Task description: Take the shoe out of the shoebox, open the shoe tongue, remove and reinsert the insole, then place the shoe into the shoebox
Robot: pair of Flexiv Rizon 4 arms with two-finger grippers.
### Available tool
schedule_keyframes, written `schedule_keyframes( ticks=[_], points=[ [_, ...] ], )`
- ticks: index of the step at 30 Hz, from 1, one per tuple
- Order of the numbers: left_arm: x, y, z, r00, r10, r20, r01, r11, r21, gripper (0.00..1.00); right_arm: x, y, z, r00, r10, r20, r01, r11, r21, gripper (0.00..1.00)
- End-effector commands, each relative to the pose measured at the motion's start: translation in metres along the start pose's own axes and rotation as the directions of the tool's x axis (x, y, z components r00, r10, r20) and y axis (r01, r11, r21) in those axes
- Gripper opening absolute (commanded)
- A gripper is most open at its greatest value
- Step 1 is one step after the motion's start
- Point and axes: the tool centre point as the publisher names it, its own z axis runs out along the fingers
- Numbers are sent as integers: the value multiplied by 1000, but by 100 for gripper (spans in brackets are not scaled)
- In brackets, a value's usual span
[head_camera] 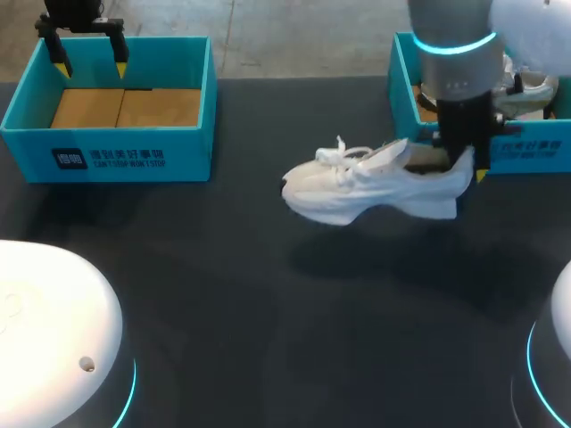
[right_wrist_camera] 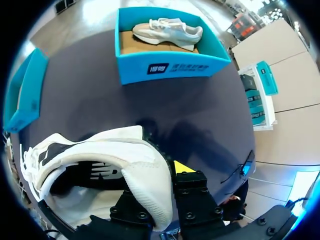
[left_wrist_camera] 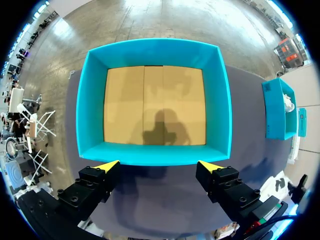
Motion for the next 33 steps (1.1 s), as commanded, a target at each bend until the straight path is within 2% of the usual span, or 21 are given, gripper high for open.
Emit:
schedule_keyframes(
  ticks=[1,14,22,33],
  points=[
    [0,0,0,1000,0,0,0,1000,0,100,12,-12,10,1000,-6,-2,6,1000,-9,0],
    [0,0,0,1000,0,0,0,1000,0,100,50,-43,38,999,-29,-19,29,1000,10,0],
    [0,0,0,1000,0,0,0,1000,0,100,80,-62,50,997,-78,-18,78,997,12,0],
    [0,0,0,1000,0,0,0,1000,0,100,108,-83,66,996,-82,-18,82,997,11,0]
  ],
)
